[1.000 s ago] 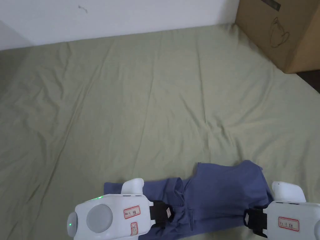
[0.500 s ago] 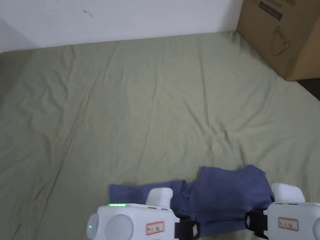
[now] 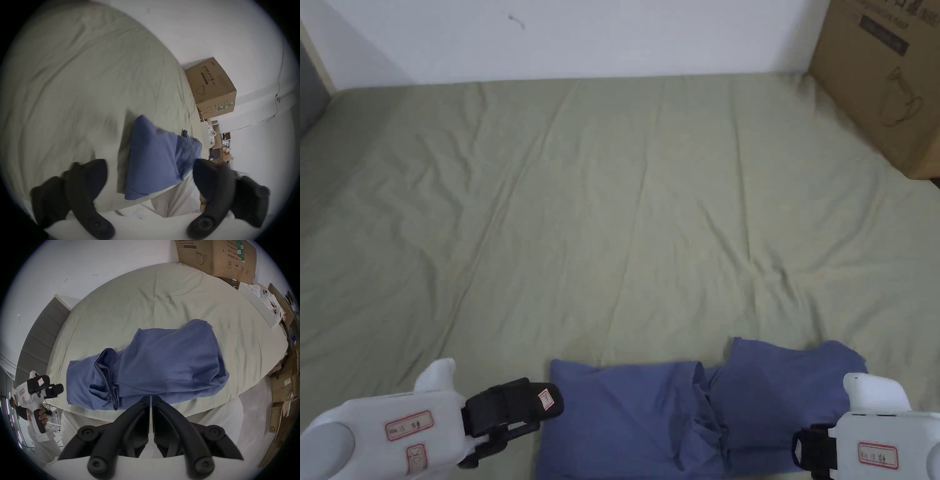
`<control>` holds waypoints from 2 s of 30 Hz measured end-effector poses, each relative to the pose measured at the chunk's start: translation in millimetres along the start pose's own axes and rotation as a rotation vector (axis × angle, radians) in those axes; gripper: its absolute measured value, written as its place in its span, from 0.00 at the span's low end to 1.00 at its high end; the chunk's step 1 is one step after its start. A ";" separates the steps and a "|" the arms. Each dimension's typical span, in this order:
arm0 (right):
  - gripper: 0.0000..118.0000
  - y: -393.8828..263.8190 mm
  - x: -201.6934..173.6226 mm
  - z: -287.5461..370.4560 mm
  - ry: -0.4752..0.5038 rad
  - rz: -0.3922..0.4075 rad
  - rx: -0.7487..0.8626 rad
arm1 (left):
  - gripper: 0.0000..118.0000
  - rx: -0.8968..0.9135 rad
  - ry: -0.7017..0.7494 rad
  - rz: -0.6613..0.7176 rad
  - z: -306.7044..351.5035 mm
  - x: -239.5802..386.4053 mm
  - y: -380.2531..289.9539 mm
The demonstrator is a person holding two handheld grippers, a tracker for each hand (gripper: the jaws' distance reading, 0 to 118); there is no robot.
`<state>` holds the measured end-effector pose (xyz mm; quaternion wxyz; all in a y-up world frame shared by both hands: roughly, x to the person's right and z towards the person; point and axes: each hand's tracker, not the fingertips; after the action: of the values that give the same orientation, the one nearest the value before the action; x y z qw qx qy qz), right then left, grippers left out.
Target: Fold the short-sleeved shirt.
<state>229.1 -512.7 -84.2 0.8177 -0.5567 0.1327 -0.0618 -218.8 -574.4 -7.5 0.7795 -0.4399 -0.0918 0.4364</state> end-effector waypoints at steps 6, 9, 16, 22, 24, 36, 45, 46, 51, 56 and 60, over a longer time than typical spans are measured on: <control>0.03 1.2 -15.2 -2.1 -0.013 0.042 -0.014 | 0.91 -0.062 -0.091 0.074 -48.8 -20.3 -4.4; 0.03 2.3 -19.3 -2.9 -0.030 0.061 -0.026 | 0.54 -0.044 -0.196 0.108 -58.4 -14.6 -4.0; 0.03 3.1 -22.6 -4.5 -0.039 0.065 -0.043 | 0.13 -0.048 -0.229 0.244 -56.4 -48.7 -9.5; 0.03 9.8 -19.1 -7.3 -0.055 0.036 -0.026 | 0.12 0.017 -0.169 0.241 -1.9 -70.7 8.2; 0.03 9.6 -15.3 -7.4 -0.029 0.017 -0.024 | 0.12 0.068 -0.128 0.241 28.6 -75.1 10.8; 0.03 4.1 -2.8 -14.4 -0.010 -0.029 -0.029 | 0.12 0.170 0.087 0.105 115.7 -38.1 29.2; 0.03 1.3 22.9 -7.8 -0.016 -0.079 0.012 | 0.12 0.116 0.006 -0.243 63.7 121.9 27.2; 0.03 0.1 27.1 -7.3 -0.020 -0.083 0.011 | 0.12 0.100 -0.016 -0.253 49.0 134.1 26.0; 0.03 -8.1 50.2 0.8 -0.066 -0.107 0.025 | 0.12 -0.067 0.003 -0.328 -40.2 166.8 11.7; 0.03 -14.4 74.9 10.7 -0.117 -0.161 0.034 | 0.31 -0.256 0.075 -0.364 -117.3 168.9 -10.4; 0.03 -17.6 82.0 15.8 -0.162 -0.152 0.040 | 0.87 -0.237 0.048 -0.301 -112.0 166.1 -10.0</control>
<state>312.9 -525.6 -74.6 0.8297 -0.5519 0.0223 -0.0809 -53.7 -518.2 -106.6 0.7808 -0.5202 -0.1886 0.2902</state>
